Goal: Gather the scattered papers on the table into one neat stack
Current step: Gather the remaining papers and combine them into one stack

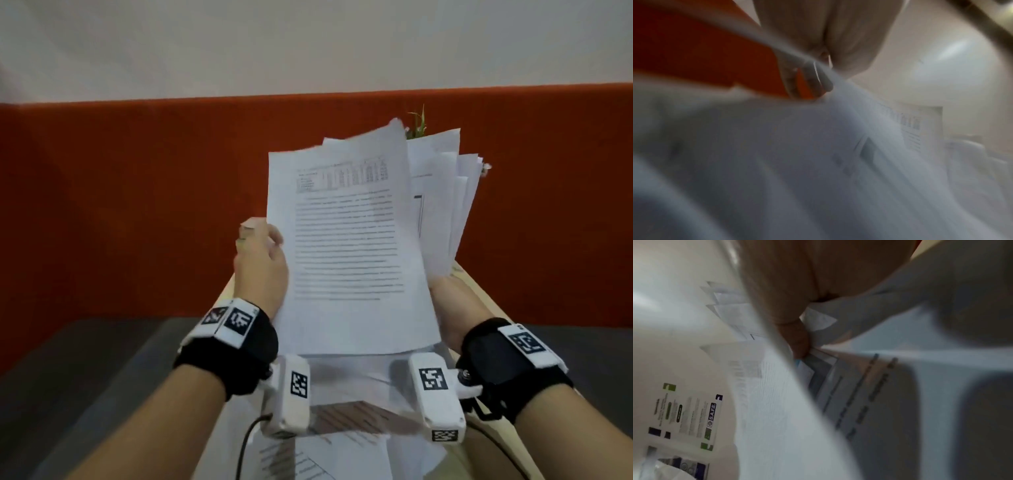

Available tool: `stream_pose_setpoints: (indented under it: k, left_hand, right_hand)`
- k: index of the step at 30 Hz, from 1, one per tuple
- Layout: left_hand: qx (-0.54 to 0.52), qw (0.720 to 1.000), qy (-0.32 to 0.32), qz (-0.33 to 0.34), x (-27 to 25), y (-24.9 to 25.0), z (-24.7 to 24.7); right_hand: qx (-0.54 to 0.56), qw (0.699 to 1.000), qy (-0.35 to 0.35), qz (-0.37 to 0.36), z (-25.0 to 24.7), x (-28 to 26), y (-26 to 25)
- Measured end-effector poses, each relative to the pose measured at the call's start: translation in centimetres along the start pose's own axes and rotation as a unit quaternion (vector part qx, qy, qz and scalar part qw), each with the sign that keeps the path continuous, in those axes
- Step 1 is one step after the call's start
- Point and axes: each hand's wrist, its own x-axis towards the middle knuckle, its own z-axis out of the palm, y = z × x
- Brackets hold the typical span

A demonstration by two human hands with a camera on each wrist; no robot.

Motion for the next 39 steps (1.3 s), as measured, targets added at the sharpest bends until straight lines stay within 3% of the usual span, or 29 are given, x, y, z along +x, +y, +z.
stream_pose_setpoints:
  k: [4,8,11,14,16,18,20,21,23,27,32,39]
  left_hand:
    - [-0.102,0.984,-0.126,-0.070,-0.8,-0.7,0.8]
    - [-0.173,0.961,-0.175,-0.124,-0.5,-0.6,0.7]
    - [-0.163,0.964,-0.185,-0.097,-0.3,0.6,1.1]
    - [-0.129,0.974,-0.164,-0.085,0.1,1.1,1.1]
    - [-0.063,0.972,-0.170,-0.151,0.2,0.2,0.4]
    - [0.124,0.929,-0.297,-0.185,-0.6,-1.3,-0.2]
    - [0.284,0.852,-0.415,-0.149,-2.2,-2.7,0.1]
    - [0.334,0.823,-0.441,-0.132,-3.1,-3.2,0.4]
    - [0.366,0.804,-0.451,-0.127,-4.1,-3.8,1.0]
    - [0.301,0.828,-0.436,-0.184,-4.2,-4.7,1.4]
    - [0.313,0.831,-0.415,-0.198,-3.2,-4.1,0.5]
    - [0.399,0.773,-0.446,-0.211,-3.7,-5.0,-5.3]
  right_hand:
    - [0.042,0.999,-0.013,-0.007,-0.4,-0.1,-0.2]
    - [0.161,0.986,-0.045,-0.029,-1.2,-0.2,-0.5]
    - [0.073,0.992,-0.088,-0.049,-1.2,-0.9,-1.3]
    - [0.050,0.995,-0.019,-0.090,-2.0,-0.5,-1.4]
    - [0.047,0.995,0.026,-0.085,-3.4,-0.4,-1.6]
    - [0.021,0.995,0.053,-0.078,-4.9,-0.4,-1.7]
    - [0.000,0.996,0.058,-0.069,-5.8,-0.2,-1.5]
    - [-0.010,0.996,0.057,-0.064,-6.0,-0.2,-1.3]
    - [-0.021,0.997,0.056,-0.055,-6.0,-0.2,-0.9]
    - [-0.009,0.998,0.051,-0.046,-5.9,-0.4,-0.3]
    - [-0.005,0.997,0.060,-0.049,-6.5,0.1,0.1]
    - [-0.011,0.996,0.075,-0.052,-7.1,0.7,0.3]
